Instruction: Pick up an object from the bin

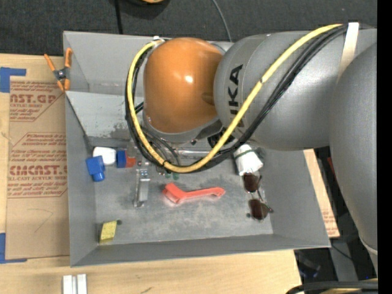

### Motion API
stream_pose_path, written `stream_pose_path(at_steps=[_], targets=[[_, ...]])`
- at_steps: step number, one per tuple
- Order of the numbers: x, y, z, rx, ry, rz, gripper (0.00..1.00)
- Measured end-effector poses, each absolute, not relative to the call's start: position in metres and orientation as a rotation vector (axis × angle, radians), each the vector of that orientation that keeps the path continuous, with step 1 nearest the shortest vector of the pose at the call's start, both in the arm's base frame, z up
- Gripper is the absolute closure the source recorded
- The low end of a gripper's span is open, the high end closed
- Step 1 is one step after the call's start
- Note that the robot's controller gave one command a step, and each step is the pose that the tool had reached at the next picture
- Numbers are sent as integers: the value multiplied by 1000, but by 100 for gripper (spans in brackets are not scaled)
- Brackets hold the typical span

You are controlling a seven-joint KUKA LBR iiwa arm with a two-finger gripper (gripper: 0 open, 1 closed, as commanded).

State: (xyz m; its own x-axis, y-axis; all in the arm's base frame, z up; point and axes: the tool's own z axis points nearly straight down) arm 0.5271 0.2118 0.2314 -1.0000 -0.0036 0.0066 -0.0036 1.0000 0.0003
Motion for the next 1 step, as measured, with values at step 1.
stream_pose_path(at_steps=[1], targets=[[529, 211, 236, 2, -3142, -3, 0]])
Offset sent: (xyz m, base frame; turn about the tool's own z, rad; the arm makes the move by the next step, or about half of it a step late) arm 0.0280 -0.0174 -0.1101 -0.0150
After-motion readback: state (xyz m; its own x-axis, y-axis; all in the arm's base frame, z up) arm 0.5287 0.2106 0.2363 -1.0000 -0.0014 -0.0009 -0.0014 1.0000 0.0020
